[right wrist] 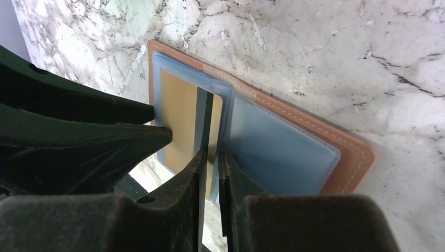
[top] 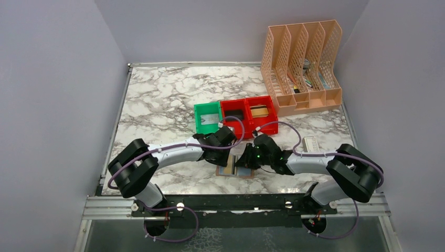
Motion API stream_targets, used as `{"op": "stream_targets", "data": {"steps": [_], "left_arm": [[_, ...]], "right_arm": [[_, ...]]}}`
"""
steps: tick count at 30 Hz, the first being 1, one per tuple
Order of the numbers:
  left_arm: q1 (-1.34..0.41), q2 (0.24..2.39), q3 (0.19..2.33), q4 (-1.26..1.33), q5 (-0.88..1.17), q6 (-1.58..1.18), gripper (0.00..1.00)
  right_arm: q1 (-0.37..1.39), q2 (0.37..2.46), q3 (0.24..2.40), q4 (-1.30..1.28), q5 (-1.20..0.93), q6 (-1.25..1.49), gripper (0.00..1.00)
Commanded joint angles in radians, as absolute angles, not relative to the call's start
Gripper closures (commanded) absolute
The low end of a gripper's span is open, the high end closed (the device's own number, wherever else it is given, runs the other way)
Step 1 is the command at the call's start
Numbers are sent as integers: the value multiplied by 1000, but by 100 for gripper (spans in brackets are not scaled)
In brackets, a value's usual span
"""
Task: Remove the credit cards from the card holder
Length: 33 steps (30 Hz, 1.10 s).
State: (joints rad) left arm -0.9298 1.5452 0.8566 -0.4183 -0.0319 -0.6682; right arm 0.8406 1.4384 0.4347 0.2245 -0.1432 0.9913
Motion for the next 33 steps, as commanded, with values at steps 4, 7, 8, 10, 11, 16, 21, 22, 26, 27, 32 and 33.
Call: {"op": "stream_targets", "data": {"steps": [4, 7, 8, 10, 11, 16, 21, 22, 26, 27, 32, 33], "left_arm": [[-937, 1574, 858, -474, -84, -670, 71], [-941, 1580, 862, -475, -83, -664, 71], [-942, 1580, 862, -474, -82, -664, 71], [-942, 1580, 864, -473, -81, -667, 71], [-944, 1579, 864, -473, -83, -668, 71], [-945, 1575, 862, -474, -84, -674, 72], [-947, 1577, 859, -473, -86, -677, 72], [-946, 1577, 859, -473, -86, -677, 72], [-946, 1578, 855, -475, -85, -674, 72], [-947, 1577, 848, -474, -87, -677, 72], [-947, 1577, 845, -475, -91, -683, 72], [-946, 1577, 844, -473, -92, -684, 72]], "right_arm": [[797, 1409, 460, 134, -158, 959, 75], [795, 1438, 482, 130, -189, 954, 74], [794, 1451, 489, 133, -201, 953, 74], [796, 1483, 502, 145, -229, 947, 74], [795, 1498, 506, 148, -239, 946, 74], [795, 1538, 492, 163, -230, 950, 77], [794, 1544, 498, 132, -199, 921, 83], [794, 1541, 497, 131, -197, 920, 85], [795, 1510, 492, 119, -159, 902, 92], [794, 1466, 495, 79, -113, 891, 95], [792, 1410, 482, 44, -69, 892, 96], [792, 1405, 482, 40, -67, 893, 97]]}}
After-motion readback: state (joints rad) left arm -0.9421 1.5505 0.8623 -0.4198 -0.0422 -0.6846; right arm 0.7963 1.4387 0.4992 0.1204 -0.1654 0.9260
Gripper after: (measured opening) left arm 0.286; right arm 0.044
